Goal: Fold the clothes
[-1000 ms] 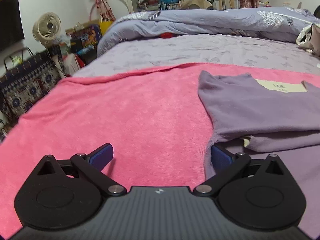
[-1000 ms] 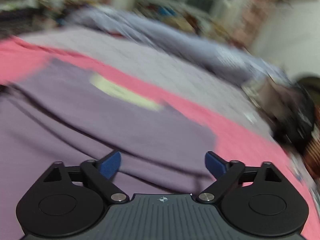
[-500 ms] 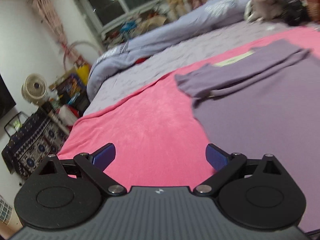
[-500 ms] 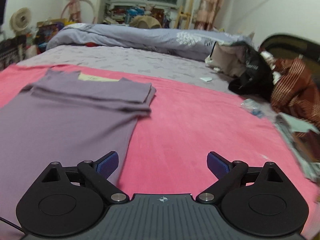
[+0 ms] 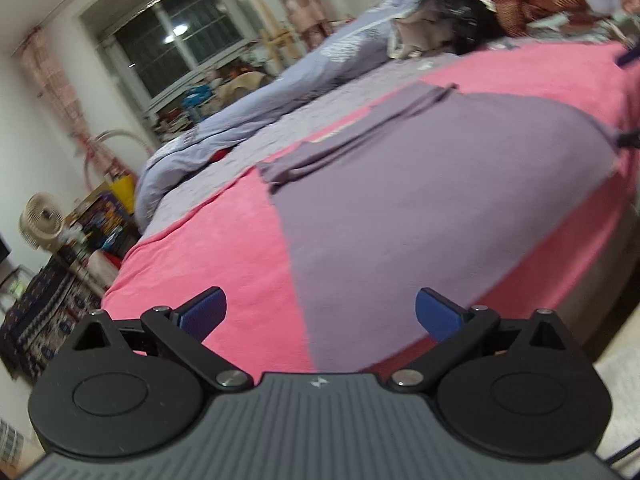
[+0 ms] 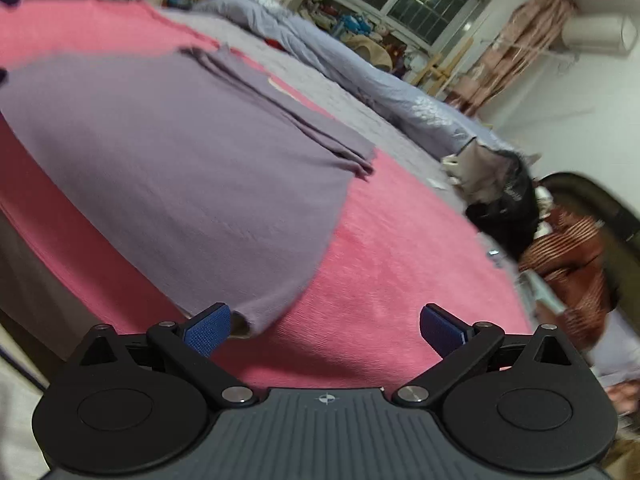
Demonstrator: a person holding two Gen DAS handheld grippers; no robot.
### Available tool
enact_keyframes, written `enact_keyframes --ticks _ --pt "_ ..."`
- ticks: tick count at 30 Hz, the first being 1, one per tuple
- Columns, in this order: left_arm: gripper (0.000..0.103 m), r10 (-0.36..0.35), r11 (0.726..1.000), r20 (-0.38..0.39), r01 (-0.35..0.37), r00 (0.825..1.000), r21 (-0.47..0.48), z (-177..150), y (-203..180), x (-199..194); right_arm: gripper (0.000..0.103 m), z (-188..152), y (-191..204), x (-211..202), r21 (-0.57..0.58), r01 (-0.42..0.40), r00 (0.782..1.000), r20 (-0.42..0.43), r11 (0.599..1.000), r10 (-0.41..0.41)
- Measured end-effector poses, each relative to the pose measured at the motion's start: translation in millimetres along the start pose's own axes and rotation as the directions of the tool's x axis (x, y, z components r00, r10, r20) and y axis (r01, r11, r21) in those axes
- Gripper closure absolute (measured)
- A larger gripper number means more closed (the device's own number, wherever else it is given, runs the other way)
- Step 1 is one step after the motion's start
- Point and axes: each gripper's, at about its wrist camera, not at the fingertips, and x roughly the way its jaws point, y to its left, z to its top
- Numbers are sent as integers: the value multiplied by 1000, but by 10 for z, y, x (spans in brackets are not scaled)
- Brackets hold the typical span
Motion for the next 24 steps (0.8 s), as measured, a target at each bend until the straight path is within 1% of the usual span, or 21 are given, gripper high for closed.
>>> enact_keyframes --ticks 2,3,6,8,10,13,15,17,21,24 --pt "0 -18 999 -5 18 1000 29 10 -111 27 1 -10 92 59 -46 34 999 -22 998 -35" --pt "0 -32 999 -9 32 999 35 15 -149 50 1 -27 131 61 -66 32 999 -22 997 -34" --pt "0 -68 996 -18 69 998 50 2 -258 95 1 -78 271 37 -151 8 1000 9 988 -7" --pt "0 -74 995 -27 75 997 60 -7 -302 118 1 -115 346 56 -193 30 999 26 981 -26" --pt "0 -70 995 -37 72 997 70 -15 -328 136 1 -112 346 94 -181 77 997 36 980 -72" --pt "0 -76 995 -50 79 996 62 -24 -318 164 0 -93 241 164 -120 123 992 27 985 -121" --pt "0 -75 996 -60 79 995 52 -37 -302 190 0 -86 170 218 -82 120 993 1 989 -120" --pt "0 -77 996 -76 80 994 40 -54 -287 223 0 -89 146 235 -70 115 993 -12 991 -116" --pt "0 -75 997 -98 76 992 6 -93 -235 271 0 -96 165 240 -108 108 994 5 988 -108" --pt "0 -62 998 -122 58 991 -30 -120 -170 331 0 -109 195 210 -130 78 997 3 988 -79"
